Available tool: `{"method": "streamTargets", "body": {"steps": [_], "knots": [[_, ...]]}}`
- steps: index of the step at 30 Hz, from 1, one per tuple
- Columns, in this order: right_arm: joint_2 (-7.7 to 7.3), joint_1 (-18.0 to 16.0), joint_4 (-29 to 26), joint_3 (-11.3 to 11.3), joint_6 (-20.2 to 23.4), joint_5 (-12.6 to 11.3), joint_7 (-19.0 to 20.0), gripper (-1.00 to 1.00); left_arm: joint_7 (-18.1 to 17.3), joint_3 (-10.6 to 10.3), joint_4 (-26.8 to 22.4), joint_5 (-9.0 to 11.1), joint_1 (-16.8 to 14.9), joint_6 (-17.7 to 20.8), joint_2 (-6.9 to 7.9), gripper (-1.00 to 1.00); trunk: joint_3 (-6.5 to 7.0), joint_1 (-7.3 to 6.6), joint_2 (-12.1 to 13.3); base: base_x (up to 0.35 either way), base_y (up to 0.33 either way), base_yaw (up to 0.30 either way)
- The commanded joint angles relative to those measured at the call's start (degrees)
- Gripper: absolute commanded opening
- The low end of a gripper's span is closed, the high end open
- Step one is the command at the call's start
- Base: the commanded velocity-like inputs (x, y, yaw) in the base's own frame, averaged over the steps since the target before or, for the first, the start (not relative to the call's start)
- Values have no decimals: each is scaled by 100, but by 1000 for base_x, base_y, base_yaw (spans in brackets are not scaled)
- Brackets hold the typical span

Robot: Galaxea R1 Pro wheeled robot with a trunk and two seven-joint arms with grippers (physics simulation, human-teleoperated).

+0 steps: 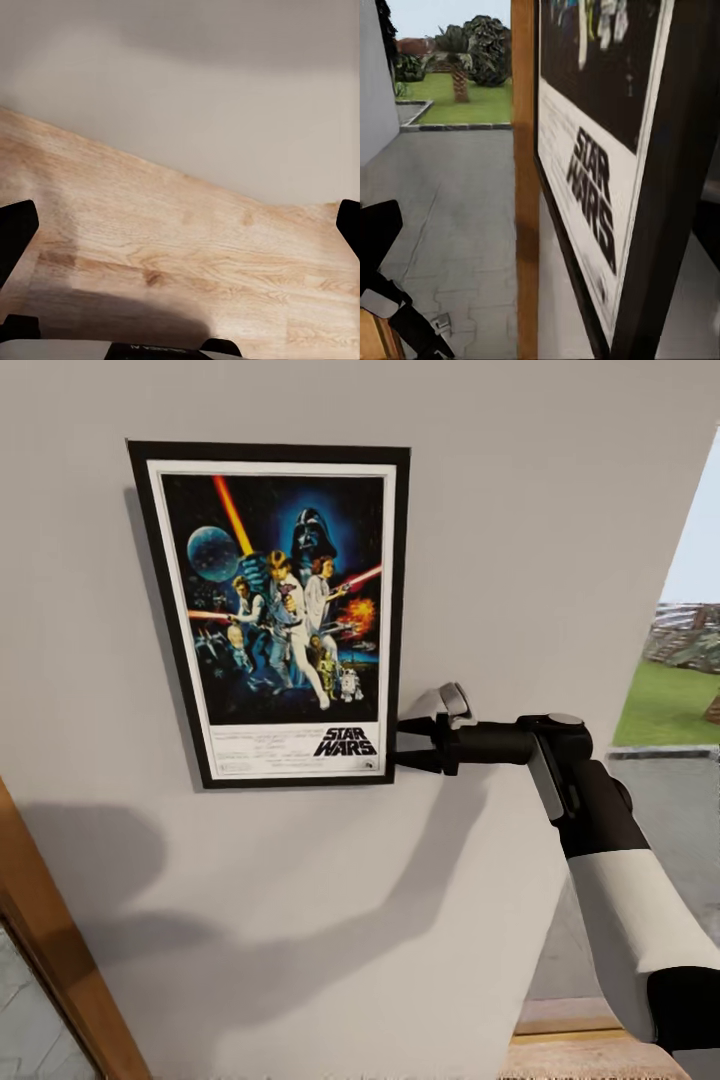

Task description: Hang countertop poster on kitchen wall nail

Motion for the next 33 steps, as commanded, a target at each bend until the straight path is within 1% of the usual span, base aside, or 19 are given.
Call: {"method": "streamTargets", "body": {"steps": [1,5,10,13,14,16,19,20,21,24,26,27,29,33], "knots": [[-9,-4,6,5,13,7,-55,100,-19,-9,6,30,-1,-1,2,100,-2,0,-2,-260,0,0],[-9,-4,5,10,9,7,-55,100,-19,-9,6,30,-1,-1,2,100,-2,0,-2,-255,0,0],[-9,1,-3,13,-6,-2,-49,100,-19,-9,6,30,-1,3,2,100,-2,0,-2,-120,0,0],[-9,113,-42,14,-33,-7,-19,100,-19,-9,6,30,1,3,2,100,-2,0,-2,-218,0,0],[-9,355,-188,14,-74,-2,68,100,-19,-9,6,30,0,4,2,100,-2,0,-2,-102,0,0],[-9,601,-342,14,-165,11,142,100,-19,-9,6,30,-1,4,2,100,-2,0,-2,-73,0,0],[-18,1111,-586,7,-451,26,218,100,-19,-9,6,30,-1,4,2,100,-2,0,-2,-42,0,0],[-47,1458,-696,5,-669,32,249,100,-19,-9,6,30,-1,4,5,100,-2,0,-2,-21,0,0],[-71,1640,-732,5,-783,34,262,100,-19,-9,6,30,-1,4,6,100,-2,0,-2,-17,0,0],[-218,2890,-743,0,-1637,46,292,100,-19,-9,6,30,-1,4,9,100,-2,0,-2,-7,0,0],[-315,3594,-503,-7,-2247,49,283,100,-19,-9,6,30,0,4,10,100,-2,0,-2,-2,0,0],[-337,3730,-411,-10,-2375,50,279,100,-19,-9,6,30,0,4,10,100,-2,0,-2,-1,0,0],[-393,4135,174,-68,-2777,51,242,100,-23,-9,6,30,-1,4,10,100,-2,0,-2,0,0,0],[-419,4322,1036,-269,-3118,51,159,100,-26,-9,6,30,-1,4,9,100,-2,0,-2,0,0,0]]}}
